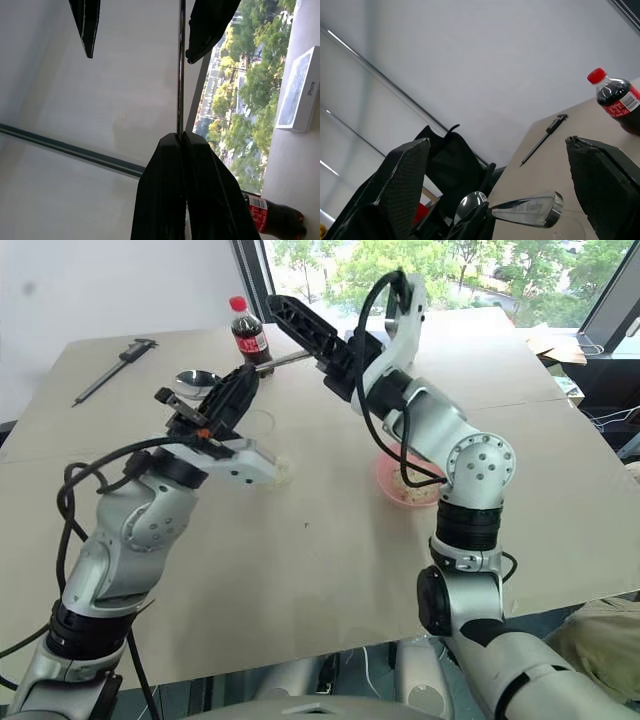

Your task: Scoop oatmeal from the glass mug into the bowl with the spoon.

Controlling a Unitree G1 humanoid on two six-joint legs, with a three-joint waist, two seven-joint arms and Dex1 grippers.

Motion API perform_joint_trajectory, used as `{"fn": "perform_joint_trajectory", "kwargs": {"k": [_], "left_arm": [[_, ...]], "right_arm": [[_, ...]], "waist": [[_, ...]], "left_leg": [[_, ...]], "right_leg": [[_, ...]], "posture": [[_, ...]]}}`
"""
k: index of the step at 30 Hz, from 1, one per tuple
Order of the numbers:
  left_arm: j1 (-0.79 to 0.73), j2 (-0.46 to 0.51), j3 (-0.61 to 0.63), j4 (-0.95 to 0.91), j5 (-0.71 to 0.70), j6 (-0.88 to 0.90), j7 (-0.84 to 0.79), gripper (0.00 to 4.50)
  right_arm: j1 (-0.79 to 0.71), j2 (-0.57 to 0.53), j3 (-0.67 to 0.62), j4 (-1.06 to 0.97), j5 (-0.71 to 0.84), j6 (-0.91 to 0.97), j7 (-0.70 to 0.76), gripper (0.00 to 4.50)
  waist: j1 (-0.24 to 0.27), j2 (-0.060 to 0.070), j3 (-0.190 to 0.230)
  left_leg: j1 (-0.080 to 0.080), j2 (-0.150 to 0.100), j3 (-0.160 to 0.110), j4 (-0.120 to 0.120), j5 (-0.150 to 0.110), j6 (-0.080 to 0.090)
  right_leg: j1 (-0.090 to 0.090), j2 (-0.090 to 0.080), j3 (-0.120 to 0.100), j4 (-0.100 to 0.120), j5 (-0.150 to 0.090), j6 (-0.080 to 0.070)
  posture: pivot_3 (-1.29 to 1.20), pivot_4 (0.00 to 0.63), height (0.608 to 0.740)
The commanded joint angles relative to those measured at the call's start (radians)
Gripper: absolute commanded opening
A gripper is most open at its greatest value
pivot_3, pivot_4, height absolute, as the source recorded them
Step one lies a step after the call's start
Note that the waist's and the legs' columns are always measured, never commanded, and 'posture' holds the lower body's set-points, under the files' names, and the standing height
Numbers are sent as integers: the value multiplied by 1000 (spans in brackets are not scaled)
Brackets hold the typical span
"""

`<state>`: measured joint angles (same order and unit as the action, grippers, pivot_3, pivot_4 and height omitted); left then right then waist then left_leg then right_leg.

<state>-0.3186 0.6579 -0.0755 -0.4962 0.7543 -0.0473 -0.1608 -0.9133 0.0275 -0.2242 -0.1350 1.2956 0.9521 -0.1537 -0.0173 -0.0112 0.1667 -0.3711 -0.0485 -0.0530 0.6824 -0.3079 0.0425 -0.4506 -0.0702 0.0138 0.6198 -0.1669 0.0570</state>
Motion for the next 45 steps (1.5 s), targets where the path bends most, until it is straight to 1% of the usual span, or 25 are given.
{"fn": "perform_joint_trajectory", "kwargs": {"k": [1, 8, 11, 12, 13, 15, 16, 17, 19, 20, 24, 31, 34, 35, 36, 37, 40, 43, 45], "left_arm": [[-13, -4, 37, -8, 35, -18, 25, 28], [-16, -6, 54, 10, 63, -34, 31, 28], [-18, -11, 56, 16, 64, -43, 30, 0], [-18, -12, 55, 17, 63, -46, 29, 0], [-18, -13, 53, 19, 62, -49, 28, 0], [-18, -17, 51, 23, 60, -55, 26, 0], [-18, -18, 51, 25, 60, -57, 25, 0], [-19, -18, 53, 27, 59, -59, 25, 0], [-18, -19, 56, 27, 60, -63, 23, 0], [-17, -20, 57, 27, 60, -64, 23, 0], [-15, -26, 58, 32, 44, -68, 22, 0], [0, -51, 62, 27, -32, -66, -7, 0], [1, -55, 67, 22, -30, -72, -1, 949], [1, -56, 68, 21, -29, -74, 0, 1552], [2, -57, 69, 21, -29, -75, -1, 1837], [8, -59, 71, 16, -32, -75, -4, 2324], [33, -62, 81, -1, -50, -86, -10, 2324], [106, -64, 118, -53, -90, -115, -4, 2324], [168, -82, 162, -93, -137, -120, 4, 2324]], "right_arm": [[-13, -7, 10, -17, 52, 11, -29, 4500], [1, -16, 19, -24, 102, 19, -79, 4500], [5, -19, 21, -25, 112, 13, -91, 3693], [6, -19, 22, -26, 113, 10, -94, 3282], [6, -19, 23, -26, 113, 6, -96, 2726], [4, -20, 23, -24, 114, 1, -98, 1984], [2, -19, 23, -23, 113, -2, -100, 1436], [0, -18, 23, -21, 113, -5, -102, 1167], [-2, -16, 23, -22, 119, -10, -110, 230], [-2, -16, 24, -22, 123, -11, -112, 105], [-1, -20, 33, -20, 133, -19, -120, 105], [-6, -22, 40, -15, 140, -33, -135, 105], [-6, -22, 44, -14, 144, -39, -139, 0], [-6, -22, 45, -14, 145, -41, -140, 0], [-6, -22, 45, -14, 146, -43, -140, 0], [-6, -22, 45, -14, 147, -45, -140, 0], [-8, -23, 43, -10, 146, -52, -138, 0], [-11, -33, 35, -1, 123, -71, -128, 0], [-16, -50, 25, 13, 99, -88, -115, 0]], "waist": [[-1, 0, 0], [0, 0, 0], [0, 0, 0], [-1, 0, 0], [0, 0, 0], [0, 0, 0], [0, 0, 0], [0, 0, 0], [-1, 0, 0], [-2, 0, 0], [-2, 0, 0], [-2, 0, 0], [-1, 0, 0], [-1, 0, 0], [-1, 0, 0], [-1, 0, 0], [-2, 0, 0], [-4, 0, 0], [-6, 0, 0]], "left_leg": [[0, 0, 0, 0, 0, 0], [0, 0, 0, 0, 0, 0], [0, 0, 0, 0, 0, 0], [0, 0, 0, 0, 0, 0], [0, 0, 0, 0, 0, 0], [0, 0, 0, 0, 0, 0], [0, 0, 0, 0, 0, 0], [0, 0, 0, 0, 0, 0], [0, 0, 0, 0, 0, 0], [0, 0, 0, 0, 0, 0], [0, 0, 0, 0, 0, 0], [0, 0, 0, 0, 0, 0], [0, 0, 0, 0, 0, 0], [0, 0, 0, 0, 0, 0], [0, 0, 0, 0, 0, 0], [0, 0, 0, 0, 0, 0], [0, 0, 0, 0, 0, 0], [0, 1, 0, 0, 0, 0], [0, 1, 0, 0, 0, 0]], "right_leg": [[0, 0, 0, 0, 0, 0], [0, 0, 0, 1, 0, 0], [0, 0, 0, 1, 0, 0], [0, 0, 0, 1, 0, 0], [0, 0, 0, 1, 0, 0], [0, 0, 0, 1, 0, 0], [0, 0, 0, 1, 0, 0], [0, 0, 0, 1, 0, 0], [0, 0, 0, 1, 0, 0], [0, 0, 0, 1, 0, 0], [0, 0, 0, 2, 0, 0], [0, 0, 0, 2, 0, 0], [0, 0, 0, 2, 0, 0], [0, 0, 0, 2, 0, 0], [0, 0, 0, 2, 0, 0], [0, 0, 0, 2, 0, 0], [0, 0, 0, 2, 0, 0], [0, 0, 0, 2, 0, 0], [0, 0, 0, 1, 0, 0]], "posture": [[0, 150, 740], [0, 150, 740], [0, 150, 740], [0, 150, 740], [0, 150, 740], [0, 150, 740], [0, 150, 740], [0, 150, 740], [0, 150, 740], [0, 150, 740], [0, 150, 740], [0, 150, 740], [0, 150, 740], [0, 150, 740], [0, 150, 740], [0, 150, 740], [0, 150, 740], [0, 150, 740], [0, 150, 740]]}}
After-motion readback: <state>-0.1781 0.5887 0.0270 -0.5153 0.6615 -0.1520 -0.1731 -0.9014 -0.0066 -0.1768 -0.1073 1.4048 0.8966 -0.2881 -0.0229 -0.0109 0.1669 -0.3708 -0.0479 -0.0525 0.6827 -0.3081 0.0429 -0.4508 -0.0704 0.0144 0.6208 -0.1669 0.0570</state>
